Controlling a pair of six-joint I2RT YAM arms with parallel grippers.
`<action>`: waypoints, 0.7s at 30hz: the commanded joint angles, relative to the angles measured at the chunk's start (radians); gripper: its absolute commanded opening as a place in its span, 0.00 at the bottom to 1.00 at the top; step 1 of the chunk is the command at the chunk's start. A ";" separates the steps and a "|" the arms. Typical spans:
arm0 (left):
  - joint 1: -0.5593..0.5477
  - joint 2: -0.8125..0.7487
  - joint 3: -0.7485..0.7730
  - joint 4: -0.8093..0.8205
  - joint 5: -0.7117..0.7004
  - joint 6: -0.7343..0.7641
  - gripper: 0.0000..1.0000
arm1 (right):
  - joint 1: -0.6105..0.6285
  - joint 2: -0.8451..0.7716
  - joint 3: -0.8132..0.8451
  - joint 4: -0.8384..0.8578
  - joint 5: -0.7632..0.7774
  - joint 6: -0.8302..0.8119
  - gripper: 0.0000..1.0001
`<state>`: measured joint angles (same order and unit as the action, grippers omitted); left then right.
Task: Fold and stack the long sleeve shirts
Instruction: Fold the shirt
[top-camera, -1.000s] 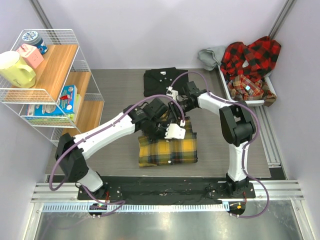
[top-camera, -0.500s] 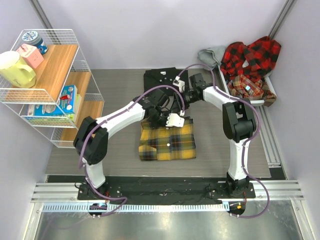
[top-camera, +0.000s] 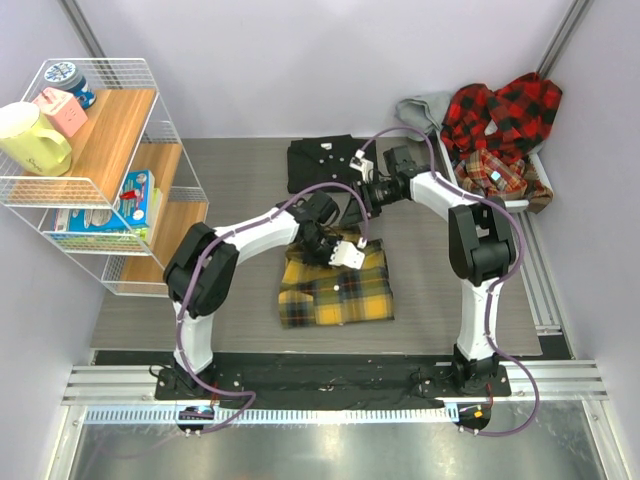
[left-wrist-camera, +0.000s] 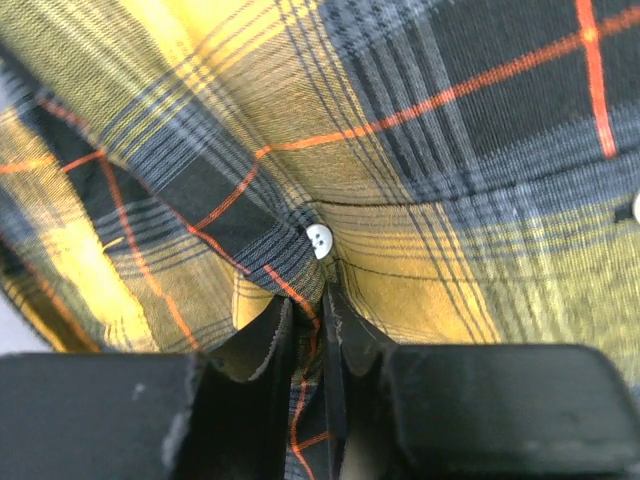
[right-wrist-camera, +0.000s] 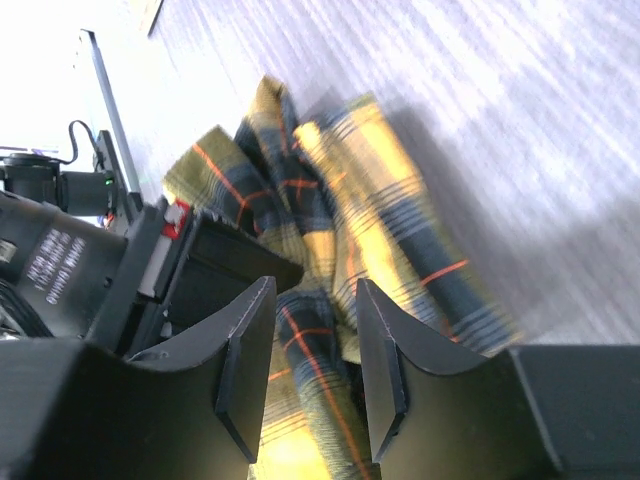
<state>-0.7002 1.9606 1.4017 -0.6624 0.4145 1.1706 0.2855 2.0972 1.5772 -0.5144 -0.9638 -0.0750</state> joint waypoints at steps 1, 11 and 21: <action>-0.088 -0.069 -0.064 -0.226 0.144 0.021 0.18 | -0.006 -0.120 -0.049 0.002 -0.036 0.006 0.44; -0.130 -0.197 -0.040 -0.243 0.153 -0.227 0.33 | -0.002 -0.138 -0.151 -0.071 -0.015 -0.098 0.43; -0.128 -0.135 -0.009 -0.226 0.109 -0.427 0.59 | 0.027 -0.065 -0.140 -0.179 0.017 -0.247 0.43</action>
<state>-0.8299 1.8015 1.3968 -0.9016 0.5388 0.8406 0.2996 2.0129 1.4261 -0.6289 -0.9520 -0.2302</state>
